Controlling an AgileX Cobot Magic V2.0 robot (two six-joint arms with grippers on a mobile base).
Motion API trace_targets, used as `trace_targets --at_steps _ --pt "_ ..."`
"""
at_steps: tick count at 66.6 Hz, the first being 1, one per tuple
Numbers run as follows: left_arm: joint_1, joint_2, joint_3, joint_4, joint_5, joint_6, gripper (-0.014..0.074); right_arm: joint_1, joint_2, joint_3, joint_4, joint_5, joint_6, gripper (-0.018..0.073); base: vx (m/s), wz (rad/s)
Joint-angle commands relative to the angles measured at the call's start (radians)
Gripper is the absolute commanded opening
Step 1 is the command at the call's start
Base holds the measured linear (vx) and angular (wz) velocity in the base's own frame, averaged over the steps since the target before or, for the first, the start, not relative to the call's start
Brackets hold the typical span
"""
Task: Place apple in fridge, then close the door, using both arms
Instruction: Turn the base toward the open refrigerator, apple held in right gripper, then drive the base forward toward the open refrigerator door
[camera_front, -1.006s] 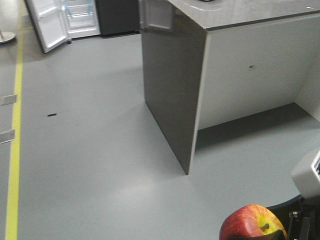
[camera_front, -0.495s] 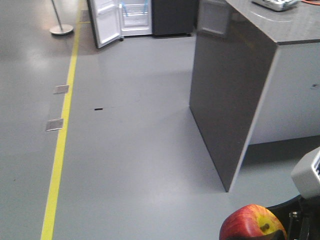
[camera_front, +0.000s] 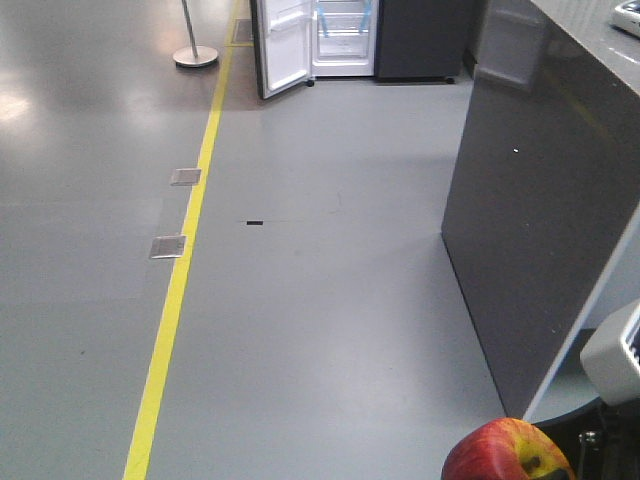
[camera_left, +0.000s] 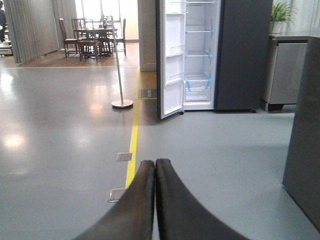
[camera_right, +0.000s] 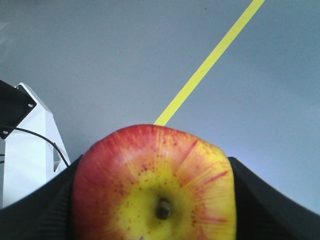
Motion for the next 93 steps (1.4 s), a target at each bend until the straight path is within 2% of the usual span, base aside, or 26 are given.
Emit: trace_targets --at_steps 1,47,93 --pt "0.004 -0.014 0.011 0.000 -0.070 -0.005 -0.0006 0.002 -0.006 -0.028 0.039 -0.041 -0.007 0.0335 0.17 0.18" --pt "0.004 -0.014 0.011 0.000 -0.070 -0.005 -0.0006 0.002 -0.006 -0.028 0.039 -0.041 -0.007 0.0335 0.21 0.15" --pt "0.004 -0.014 0.011 0.000 -0.070 -0.005 -0.0006 0.002 -0.006 -0.028 0.039 -0.042 -0.007 0.0335 0.30 -0.01"
